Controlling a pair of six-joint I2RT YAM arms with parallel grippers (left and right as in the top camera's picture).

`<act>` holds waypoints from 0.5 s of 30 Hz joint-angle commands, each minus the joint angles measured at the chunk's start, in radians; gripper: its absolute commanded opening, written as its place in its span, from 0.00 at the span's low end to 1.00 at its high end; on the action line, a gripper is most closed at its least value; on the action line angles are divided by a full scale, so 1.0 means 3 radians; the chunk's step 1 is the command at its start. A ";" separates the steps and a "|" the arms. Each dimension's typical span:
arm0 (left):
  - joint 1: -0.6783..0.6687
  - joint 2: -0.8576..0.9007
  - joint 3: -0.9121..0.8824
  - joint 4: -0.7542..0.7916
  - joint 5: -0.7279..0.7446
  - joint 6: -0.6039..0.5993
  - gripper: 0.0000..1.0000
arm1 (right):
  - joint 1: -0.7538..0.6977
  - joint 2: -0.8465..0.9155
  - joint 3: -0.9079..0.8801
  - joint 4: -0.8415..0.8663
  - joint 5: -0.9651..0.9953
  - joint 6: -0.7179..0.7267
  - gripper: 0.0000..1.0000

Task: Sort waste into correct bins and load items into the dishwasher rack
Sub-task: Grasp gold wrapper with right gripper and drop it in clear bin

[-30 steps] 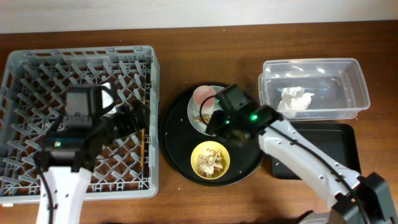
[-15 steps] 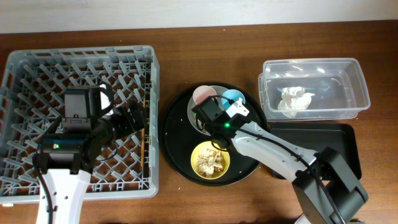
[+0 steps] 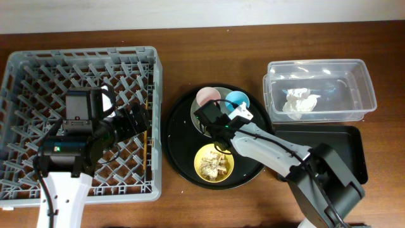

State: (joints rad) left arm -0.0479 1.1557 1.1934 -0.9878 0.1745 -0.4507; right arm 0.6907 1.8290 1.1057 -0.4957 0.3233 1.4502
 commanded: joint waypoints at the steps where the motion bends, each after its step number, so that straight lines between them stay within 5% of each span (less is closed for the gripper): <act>1: 0.0018 -0.0010 0.0061 -0.0006 -0.0038 -0.0028 0.99 | 0.0009 0.0079 -0.0031 0.0011 0.0099 0.0022 0.48; 6: 0.0018 -0.0010 0.0061 -0.0006 -0.0038 -0.0028 0.99 | 0.0009 0.0085 -0.0031 0.0060 0.0173 0.0022 0.46; 8: 0.0018 -0.0010 0.0061 -0.0006 -0.0038 -0.0028 0.99 | 0.0009 0.0084 -0.0031 0.0071 0.0172 0.0022 0.24; 9: 0.0018 -0.0011 0.0061 -0.0006 -0.0038 -0.0028 0.99 | 0.0009 0.0084 -0.0031 0.0071 0.0170 0.0022 0.22; 11: 0.0018 -0.0010 0.0061 -0.0006 -0.0038 -0.0028 0.99 | 0.0009 0.0084 -0.0031 0.0070 0.0159 0.0020 0.22; 15: 0.0018 -0.0010 0.0061 -0.0006 -0.0038 -0.0028 0.99 | 0.0010 0.0094 -0.0033 0.0061 0.0160 0.0022 0.42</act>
State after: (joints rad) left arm -0.0479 1.1557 1.1934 -0.9878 0.1745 -0.4507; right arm 0.6907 1.8397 1.1053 -0.4747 0.3439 1.4475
